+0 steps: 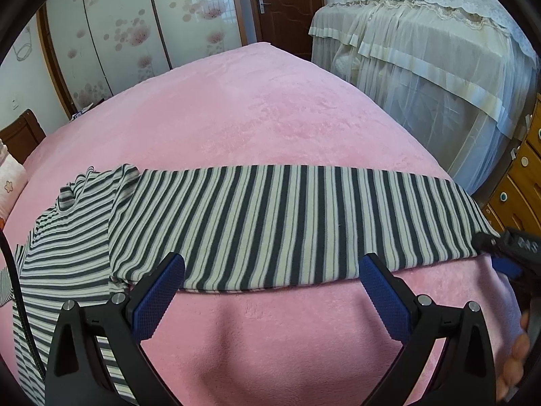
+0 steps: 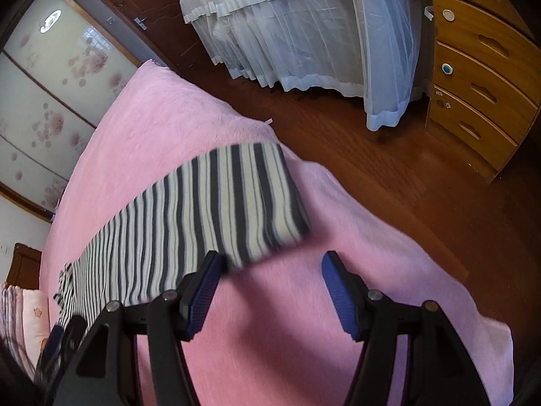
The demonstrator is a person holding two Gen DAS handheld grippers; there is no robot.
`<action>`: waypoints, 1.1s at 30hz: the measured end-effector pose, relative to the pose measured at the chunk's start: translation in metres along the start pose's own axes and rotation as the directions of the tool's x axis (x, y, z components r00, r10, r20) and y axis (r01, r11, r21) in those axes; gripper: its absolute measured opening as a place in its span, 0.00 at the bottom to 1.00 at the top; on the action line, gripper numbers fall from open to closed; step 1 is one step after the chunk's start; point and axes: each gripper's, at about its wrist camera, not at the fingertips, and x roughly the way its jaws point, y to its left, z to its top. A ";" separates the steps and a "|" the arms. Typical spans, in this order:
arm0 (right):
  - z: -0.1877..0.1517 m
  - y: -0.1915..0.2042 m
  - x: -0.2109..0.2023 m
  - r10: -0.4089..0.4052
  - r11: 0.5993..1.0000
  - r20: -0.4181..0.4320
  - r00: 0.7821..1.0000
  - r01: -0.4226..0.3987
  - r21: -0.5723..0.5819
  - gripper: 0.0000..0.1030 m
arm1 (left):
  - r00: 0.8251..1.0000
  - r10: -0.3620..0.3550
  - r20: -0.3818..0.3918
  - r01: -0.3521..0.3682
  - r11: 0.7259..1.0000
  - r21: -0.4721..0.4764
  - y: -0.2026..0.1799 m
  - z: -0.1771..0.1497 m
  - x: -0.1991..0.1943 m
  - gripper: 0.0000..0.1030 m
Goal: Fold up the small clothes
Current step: 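Carry the held sleeve across the shirt chest with the right tool and release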
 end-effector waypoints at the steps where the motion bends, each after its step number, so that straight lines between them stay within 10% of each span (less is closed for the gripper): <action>1: 0.003 0.000 0.003 -0.005 1.000 0.004 1.000 0.005 0.001 0.52 | 1.000 0.002 -0.002 -0.002 1.000 0.000 0.002 0.000 -0.001 1.00; 4: 0.008 0.004 0.005 -0.002 1.000 0.019 1.000 0.002 -0.002 0.17 | 1.000 0.005 -0.007 -0.005 1.000 -0.012 0.007 0.001 -0.004 1.00; 7: 0.008 0.015 -0.008 -0.006 0.999 0.069 0.998 0.010 -0.054 0.06 | 1.000 0.001 -0.011 -0.001 1.000 -0.028 0.019 0.003 -0.009 1.00; 19: -0.031 0.157 -0.114 0.218 0.904 0.206 0.954 -0.118 -0.410 0.05 | 0.999 0.038 0.004 -0.037 0.991 -0.128 0.125 0.003 -0.067 1.00; 33: -0.186 0.370 -0.109 0.391 0.607 -0.071 0.918 -0.315 -0.730 0.05 | 0.991 0.112 -0.067 -0.129 0.913 -0.386 0.354 -0.065 -0.095 0.99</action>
